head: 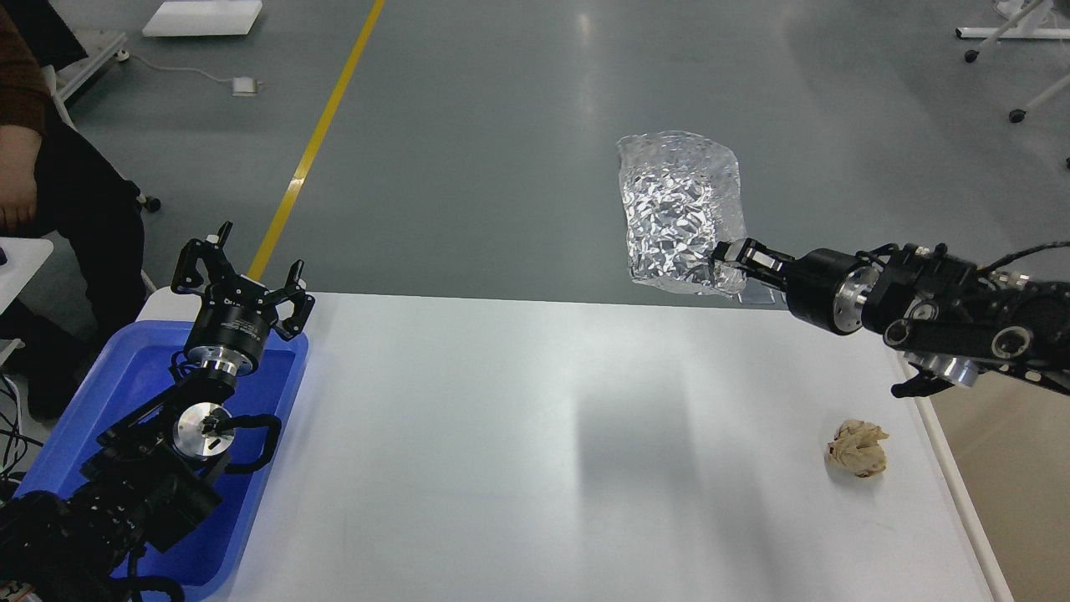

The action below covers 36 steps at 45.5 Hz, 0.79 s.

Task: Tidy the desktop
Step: 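Lift the foil packet and carry it over the white bin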

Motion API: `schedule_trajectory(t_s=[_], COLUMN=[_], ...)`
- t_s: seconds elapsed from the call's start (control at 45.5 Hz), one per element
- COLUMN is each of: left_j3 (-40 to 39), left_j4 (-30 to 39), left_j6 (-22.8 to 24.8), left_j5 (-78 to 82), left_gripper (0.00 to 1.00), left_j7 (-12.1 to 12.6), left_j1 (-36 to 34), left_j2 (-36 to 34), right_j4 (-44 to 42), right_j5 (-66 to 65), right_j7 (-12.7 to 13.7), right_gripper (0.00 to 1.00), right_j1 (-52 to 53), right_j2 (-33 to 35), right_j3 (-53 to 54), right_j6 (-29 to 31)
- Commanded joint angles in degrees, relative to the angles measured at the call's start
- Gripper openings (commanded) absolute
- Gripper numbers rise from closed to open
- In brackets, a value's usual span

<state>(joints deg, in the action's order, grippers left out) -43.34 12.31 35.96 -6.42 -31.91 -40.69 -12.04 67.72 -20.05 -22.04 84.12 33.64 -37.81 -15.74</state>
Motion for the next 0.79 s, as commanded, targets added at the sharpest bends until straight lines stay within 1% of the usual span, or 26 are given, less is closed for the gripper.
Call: schedule_trajectory(t_s=[0.0, 0.066, 0.176, 0.329, 0.439, 0.549, 0.593, 0.703, 0.768], left_j3=[0.0, 0.0, 0.0, -0.1, 0.0, 0.0, -0.1, -0.1, -0.1], left_j4=[0.0, 0.0, 0.0, 0.0, 0.0, 0.0, 0.0, 0.0, 0.0], left_j6=[0.0, 0.0, 0.0, 0.0, 0.0, 0.0, 0.0, 0.0, 0.0], left_j5=[0.0, 0.0, 0.0, 0.0, 0.0, 0.0, 0.0, 0.0, 0.0], left_gripper=[1.0, 1.0, 1.0, 1.0, 1.0, 1.0, 1.0, 1.0, 1.0], left_j7=[0.0, 0.0, 0.0, 0.0, 0.0, 0.0, 0.0, 0.0, 0.0], left_j1=[0.0, 0.0, 0.0, 0.0, 0.0, 0.0, 0.0, 0.0, 0.0], left_j2=[0.0, 0.0, 0.0, 0.0, 0.0, 0.0, 0.0, 0.0, 0.0], right_j4=[1.7, 1.5, 0.8, -1.7, -4.9, -9.8, -12.2, -17.4, -19.8], right_j5=[0.5, 0.5, 1.1, 5.7, 8.6, 13.4, 15.7, 20.7, 22.6], right_j7=[0.0, 0.0, 0.1, 0.2, 0.7, 1.1, 2.1, 7.1, 9.6], right_gripper=[0.0, 0.0, 0.0, 0.0, 0.0, 0.0, 0.0, 0.0, 0.0], right_j1=[4.9, 5.4, 5.5, 4.6, 2.2, -2.0, -4.2, -9.0, -11.6], right_j2=[10.7, 14.1, 17.3, 21.4, 22.8, 23.0, 23.0, 22.3, 22.3], right_j3=[0.2, 0.3, 0.3, -0.5, -0.7, -0.8, -0.9, -0.8, -0.7], right_j6=[4.4, 5.4, 5.8, 6.0, 6.0, 6.0, 6.0, 6.0, 6.0])
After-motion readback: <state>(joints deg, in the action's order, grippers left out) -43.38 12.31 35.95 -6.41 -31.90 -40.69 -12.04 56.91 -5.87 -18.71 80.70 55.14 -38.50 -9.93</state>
